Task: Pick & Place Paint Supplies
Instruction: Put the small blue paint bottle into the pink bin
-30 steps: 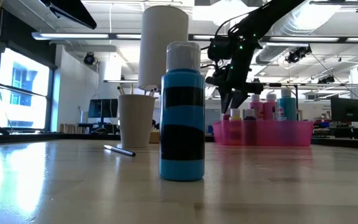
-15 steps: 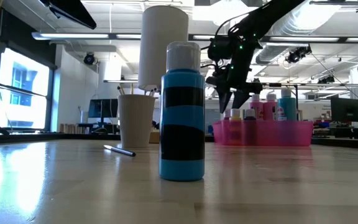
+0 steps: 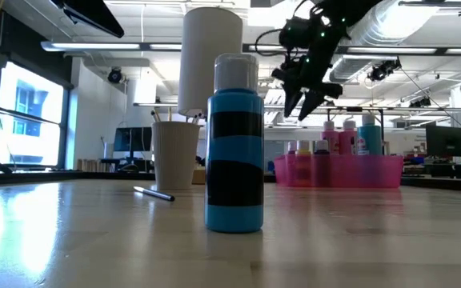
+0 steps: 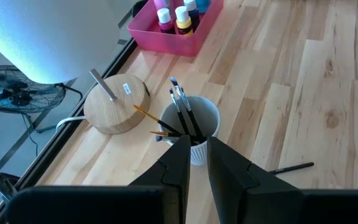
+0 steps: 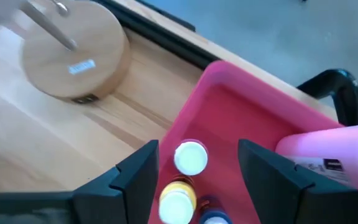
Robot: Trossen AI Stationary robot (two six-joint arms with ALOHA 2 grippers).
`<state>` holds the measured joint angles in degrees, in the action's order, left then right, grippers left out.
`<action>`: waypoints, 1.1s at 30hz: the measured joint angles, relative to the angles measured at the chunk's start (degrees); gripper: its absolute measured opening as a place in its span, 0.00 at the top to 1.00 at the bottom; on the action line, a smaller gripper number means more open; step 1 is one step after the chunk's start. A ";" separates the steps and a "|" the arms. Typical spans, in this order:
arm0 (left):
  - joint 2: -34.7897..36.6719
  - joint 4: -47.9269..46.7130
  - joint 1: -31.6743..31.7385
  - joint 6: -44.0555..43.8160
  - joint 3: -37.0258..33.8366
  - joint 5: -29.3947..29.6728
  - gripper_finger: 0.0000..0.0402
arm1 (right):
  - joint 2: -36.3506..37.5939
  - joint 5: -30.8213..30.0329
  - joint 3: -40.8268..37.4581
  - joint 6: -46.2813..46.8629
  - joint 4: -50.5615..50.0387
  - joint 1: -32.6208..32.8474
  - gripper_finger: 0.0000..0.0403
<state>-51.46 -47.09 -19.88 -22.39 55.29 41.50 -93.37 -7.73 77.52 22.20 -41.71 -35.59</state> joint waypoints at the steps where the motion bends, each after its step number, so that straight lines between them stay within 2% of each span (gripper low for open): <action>1: 0.00 0.01 0.00 0.00 0.00 0.00 0.88 | 0.73 0.24 0.00 0.02 0.00 0.04 0.48; 12: 0.00 0.02 0.00 0.00 0.00 0.20 0.88 | 8.71 1.29 0.00 0.46 2.67 4.34 0.48; 19: 0.00 0.13 -0.02 -0.21 0.00 0.20 0.88 | 13.90 8.13 0.00 0.48 7.36 7.94 0.48; 30: 0.00 0.24 -0.01 -0.44 0.00 0.18 0.88 | 20.58 7.87 0.00 -0.41 7.73 15.06 0.48; 33: 0.00 0.24 0.00 -0.48 0.00 0.17 0.88 | 21.52 7.72 0.00 -2.04 7.72 17.30 0.50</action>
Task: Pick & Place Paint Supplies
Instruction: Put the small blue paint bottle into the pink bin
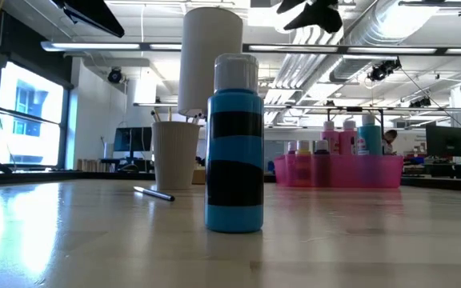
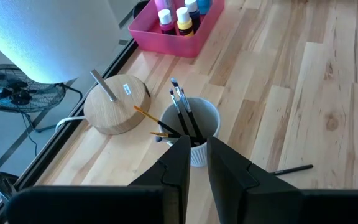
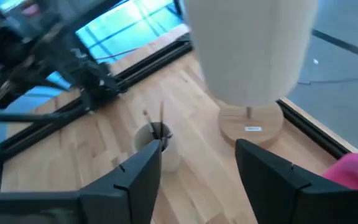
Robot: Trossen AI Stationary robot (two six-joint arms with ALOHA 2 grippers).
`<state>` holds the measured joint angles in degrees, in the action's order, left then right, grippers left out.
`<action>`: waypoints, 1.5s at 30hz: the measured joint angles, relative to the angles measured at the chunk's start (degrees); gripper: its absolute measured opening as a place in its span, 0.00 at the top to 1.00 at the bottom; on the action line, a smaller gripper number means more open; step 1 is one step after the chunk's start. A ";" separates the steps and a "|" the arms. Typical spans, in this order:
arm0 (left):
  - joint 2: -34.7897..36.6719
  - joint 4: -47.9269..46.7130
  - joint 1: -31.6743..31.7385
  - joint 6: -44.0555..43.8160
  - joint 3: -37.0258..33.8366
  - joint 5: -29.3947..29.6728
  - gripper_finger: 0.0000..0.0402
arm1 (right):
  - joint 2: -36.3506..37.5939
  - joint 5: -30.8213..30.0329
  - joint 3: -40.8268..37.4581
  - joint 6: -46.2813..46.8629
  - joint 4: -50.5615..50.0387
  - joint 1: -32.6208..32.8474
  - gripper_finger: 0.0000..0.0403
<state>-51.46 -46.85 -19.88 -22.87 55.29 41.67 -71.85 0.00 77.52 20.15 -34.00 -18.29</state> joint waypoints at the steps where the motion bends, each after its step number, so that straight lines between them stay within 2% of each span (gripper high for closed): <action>1: 0.00 0.00 -0.01 0.00 0.00 0.00 0.88 | 0.22 -0.05 0.00 -0.68 -0.02 0.77 0.52; 12: 0.00 0.07 -0.01 -0.10 0.00 0.00 0.88 | 0.78 -0.03 0.00 -3.47 -0.02 8.13 0.85; 19: 0.00 1.33 -0.02 -0.19 0.00 0.61 0.88 | 0.78 -1.87 0.00 -3.93 -0.04 14.18 0.98; 23: 0.02 3.27 0.00 -0.20 0.00 0.90 0.88 | 0.94 -4.54 0.00 -3.97 -0.08 17.19 0.99; 37: 0.15 6.75 -0.02 -0.16 0.00 -0.40 0.88 | 4.69 -4.72 0.00 -5.43 -0.02 21.96 0.99; 45: 4.74 2.94 -0.07 -0.55 0.00 -3.82 0.88 | 4.69 -13.29 -0.12 -2.97 0.76 26.25 0.99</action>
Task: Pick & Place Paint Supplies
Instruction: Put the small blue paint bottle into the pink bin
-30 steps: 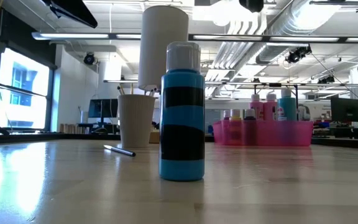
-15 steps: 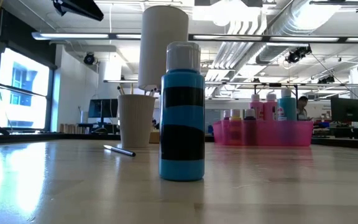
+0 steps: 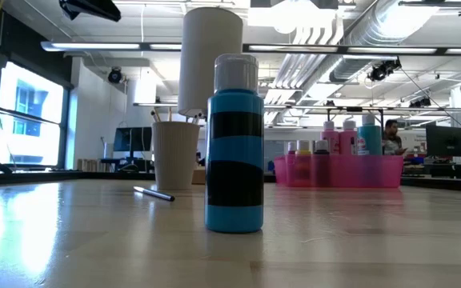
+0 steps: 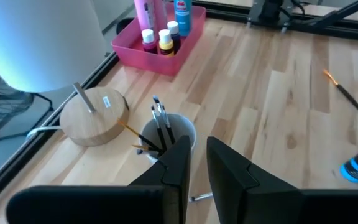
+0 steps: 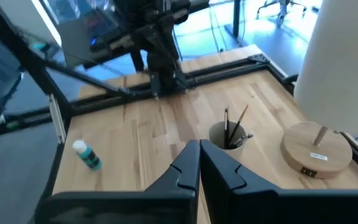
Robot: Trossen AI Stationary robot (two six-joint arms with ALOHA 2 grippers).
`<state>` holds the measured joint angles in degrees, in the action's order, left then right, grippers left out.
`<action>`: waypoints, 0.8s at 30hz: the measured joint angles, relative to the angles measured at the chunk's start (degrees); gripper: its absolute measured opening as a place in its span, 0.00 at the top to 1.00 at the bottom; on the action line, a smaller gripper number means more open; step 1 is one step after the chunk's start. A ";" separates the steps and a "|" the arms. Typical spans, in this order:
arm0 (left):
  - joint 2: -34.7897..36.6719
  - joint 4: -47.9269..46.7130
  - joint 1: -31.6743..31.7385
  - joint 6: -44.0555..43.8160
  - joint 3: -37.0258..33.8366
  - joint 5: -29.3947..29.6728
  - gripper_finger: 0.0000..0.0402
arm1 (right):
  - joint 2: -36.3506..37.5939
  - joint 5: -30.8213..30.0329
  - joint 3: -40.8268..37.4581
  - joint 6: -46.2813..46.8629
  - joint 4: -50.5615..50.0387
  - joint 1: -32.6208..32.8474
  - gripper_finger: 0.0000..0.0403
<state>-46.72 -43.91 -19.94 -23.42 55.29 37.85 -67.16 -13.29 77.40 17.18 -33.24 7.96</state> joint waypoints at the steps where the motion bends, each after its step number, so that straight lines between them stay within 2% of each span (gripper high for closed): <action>1: 0.80 -0.60 0.02 -0.21 0.00 -0.53 0.88 | 0.02 -1.56 -0.47 0.78 1.11 0.88 0.99; 7: 4.84 -3.25 -0.27 -0.39 -0.05 -6.64 0.88 | -0.12 -6.95 -4.28 4.61 8.75 5.43 0.99; 12: 6.83 -2.53 -5.60 -0.47 -1.94 -7.19 0.88 | -1.93 -10.62 -7.44 8.34 14.91 7.82 0.99; 17: 6.78 -2.56 -13.62 -4.64 -4.27 -1.25 0.88 | -4.28 -12.34 -8.08 10.10 18.05 9.63 0.99; 24: 6.63 -2.42 -25.46 -13.63 -6.85 10.05 0.88 | -7.00 -12.27 -8.08 10.23 20.65 10.89 0.99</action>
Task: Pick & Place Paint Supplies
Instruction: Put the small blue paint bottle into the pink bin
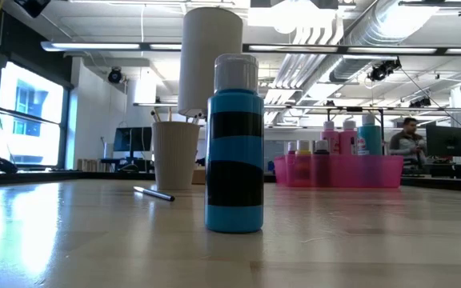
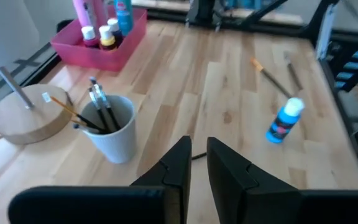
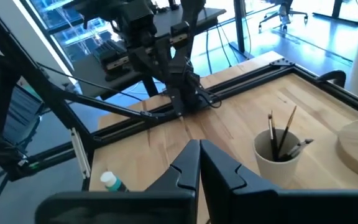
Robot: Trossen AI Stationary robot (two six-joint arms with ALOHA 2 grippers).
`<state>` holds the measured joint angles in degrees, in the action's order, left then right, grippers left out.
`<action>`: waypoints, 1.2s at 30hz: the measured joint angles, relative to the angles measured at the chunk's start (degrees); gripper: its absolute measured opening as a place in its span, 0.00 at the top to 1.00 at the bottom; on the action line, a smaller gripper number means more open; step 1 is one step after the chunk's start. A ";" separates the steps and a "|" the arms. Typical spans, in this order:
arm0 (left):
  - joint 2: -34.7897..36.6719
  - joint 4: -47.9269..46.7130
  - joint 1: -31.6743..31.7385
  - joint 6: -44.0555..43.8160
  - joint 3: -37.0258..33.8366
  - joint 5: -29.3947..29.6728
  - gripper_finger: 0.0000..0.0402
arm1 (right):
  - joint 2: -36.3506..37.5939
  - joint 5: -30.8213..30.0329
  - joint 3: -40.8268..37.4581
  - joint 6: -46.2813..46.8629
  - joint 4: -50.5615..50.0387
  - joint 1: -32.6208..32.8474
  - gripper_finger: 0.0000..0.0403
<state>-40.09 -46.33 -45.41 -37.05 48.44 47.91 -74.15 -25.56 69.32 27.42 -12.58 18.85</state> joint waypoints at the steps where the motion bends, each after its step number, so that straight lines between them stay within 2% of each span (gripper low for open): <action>1: -0.20 0.05 -1.48 -1.31 -0.11 1.08 0.88 | -0.21 0.07 0.00 0.00 0.31 -0.02 0.99; 7: -2.92 2.96 -8.44 -5.25 -0.21 8.05 0.88 | -0.37 0.51 0.00 3.46 0.07 -0.09 0.99; 12: -6.62 4.87 -10.64 -6.65 -0.21 11.13 0.88 | -0.37 2.75 0.00 3.89 -0.06 0.28 0.99; 18: -10.42 7.07 -10.49 -8.46 -0.21 10.79 0.88 | -0.37 9.28 0.02 5.51 -3.56 0.31 0.99; 24: -11.12 9.48 -10.49 -8.42 -0.19 10.07 0.88 | -0.37 15.32 0.01 7.48 -4.77 0.28 0.99; 33: -11.07 11.19 -10.49 -8.68 -0.19 8.53 0.88 | -0.33 15.77 0.02 7.37 -3.53 0.28 0.99; 36: -11.07 12.47 -10.49 -8.68 -0.19 8.37 0.88 | -0.33 17.66 0.02 6.81 -3.48 0.10 0.99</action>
<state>-51.16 -33.86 -55.90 -45.74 48.25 56.27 -74.48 -7.90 69.34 34.23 -16.06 18.95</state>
